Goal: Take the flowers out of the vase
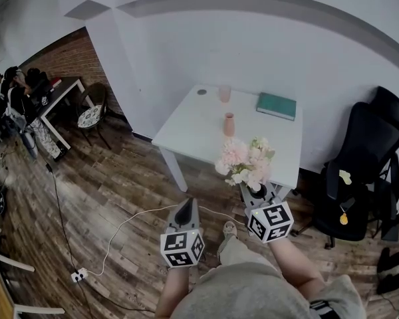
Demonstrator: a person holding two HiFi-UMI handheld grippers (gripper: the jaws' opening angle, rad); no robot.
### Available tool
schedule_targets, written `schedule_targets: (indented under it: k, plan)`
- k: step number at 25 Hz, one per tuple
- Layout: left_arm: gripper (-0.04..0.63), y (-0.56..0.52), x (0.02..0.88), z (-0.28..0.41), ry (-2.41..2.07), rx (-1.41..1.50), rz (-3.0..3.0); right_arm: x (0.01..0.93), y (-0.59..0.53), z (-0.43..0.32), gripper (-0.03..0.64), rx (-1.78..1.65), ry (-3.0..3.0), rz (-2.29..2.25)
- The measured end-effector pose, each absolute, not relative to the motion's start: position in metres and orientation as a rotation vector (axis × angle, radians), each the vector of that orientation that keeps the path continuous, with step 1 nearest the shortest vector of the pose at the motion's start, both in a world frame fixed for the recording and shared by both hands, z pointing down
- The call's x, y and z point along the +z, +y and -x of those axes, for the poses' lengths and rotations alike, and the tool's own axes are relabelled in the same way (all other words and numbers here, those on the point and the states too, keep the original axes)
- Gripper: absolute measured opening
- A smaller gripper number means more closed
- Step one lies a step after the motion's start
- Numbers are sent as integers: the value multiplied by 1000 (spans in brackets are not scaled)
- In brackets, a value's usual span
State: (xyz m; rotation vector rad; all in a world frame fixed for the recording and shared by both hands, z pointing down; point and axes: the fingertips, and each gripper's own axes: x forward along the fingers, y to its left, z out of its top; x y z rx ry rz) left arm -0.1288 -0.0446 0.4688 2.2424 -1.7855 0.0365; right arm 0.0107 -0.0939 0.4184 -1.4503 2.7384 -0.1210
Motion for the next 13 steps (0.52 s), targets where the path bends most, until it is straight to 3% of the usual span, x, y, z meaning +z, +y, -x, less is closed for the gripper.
schedule_targets:
  k: [13]
  plan:
    - [8, -53, 472, 129, -1790, 44, -2240, 420, -103, -9, 18, -128, 2730, 1440]
